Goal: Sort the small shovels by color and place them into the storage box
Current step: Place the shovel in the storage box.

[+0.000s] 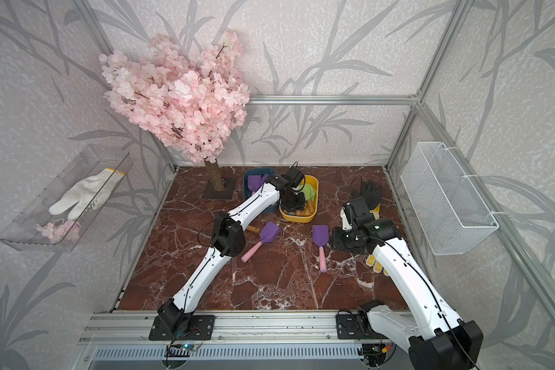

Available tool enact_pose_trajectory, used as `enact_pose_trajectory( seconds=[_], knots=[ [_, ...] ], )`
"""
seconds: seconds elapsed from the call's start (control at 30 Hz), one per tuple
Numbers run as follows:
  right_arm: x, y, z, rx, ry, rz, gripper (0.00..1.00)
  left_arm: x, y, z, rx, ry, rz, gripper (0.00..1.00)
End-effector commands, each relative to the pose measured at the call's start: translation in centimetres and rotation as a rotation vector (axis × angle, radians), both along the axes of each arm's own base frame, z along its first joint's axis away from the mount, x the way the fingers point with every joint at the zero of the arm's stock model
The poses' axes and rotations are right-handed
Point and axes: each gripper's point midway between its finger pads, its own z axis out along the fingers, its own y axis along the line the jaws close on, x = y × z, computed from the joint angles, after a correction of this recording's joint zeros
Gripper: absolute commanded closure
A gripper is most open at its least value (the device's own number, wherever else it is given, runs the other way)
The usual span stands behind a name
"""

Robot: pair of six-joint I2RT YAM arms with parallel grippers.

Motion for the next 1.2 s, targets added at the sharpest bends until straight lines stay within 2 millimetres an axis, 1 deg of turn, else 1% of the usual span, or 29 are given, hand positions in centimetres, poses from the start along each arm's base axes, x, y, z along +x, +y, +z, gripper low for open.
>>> enact_pose_trajectory(
  seconds=[0.0, 0.3, 0.47, 0.63, 0.93, 1.03, 1.17],
  knots=[
    [0.3, -0.1, 0.0, -0.003, -0.003, -0.009, 0.52, 0.0, 0.7, -0.7, 0.023, 0.015, -0.004, 0.67],
    [0.3, -0.1, -0.1, -0.004, -0.002, -0.011, 0.52, 0.1, 0.7, -0.2, 0.015, 0.007, -0.003, 0.66],
    [0.3, -0.1, 0.0, -0.001, -0.005, -0.01, 0.52, 0.1, 0.7, 0.6, 0.013, -0.006, -0.004, 0.6],
    [0.4, -0.1, -0.1, -0.001, -0.002, -0.013, 0.52, 0.5, 0.8, 2.5, 0.002, -0.044, -0.004, 0.55],
    [0.5, 0.1, 0.1, 0.006, -0.004, -0.016, 0.52, 0.8, 0.9, 5.6, -0.019, -0.101, -0.004, 0.53],
    [0.6, 0.1, 0.4, 0.009, -0.006, -0.016, 0.52, 0.9, 1.1, 7.0, -0.022, -0.128, 0.0, 0.49],
    [0.7, 0.1, 0.7, 0.009, -0.013, -0.016, 0.52, 1.1, 1.4, 9.7, -0.035, -0.179, 0.005, 0.44]
  ],
)
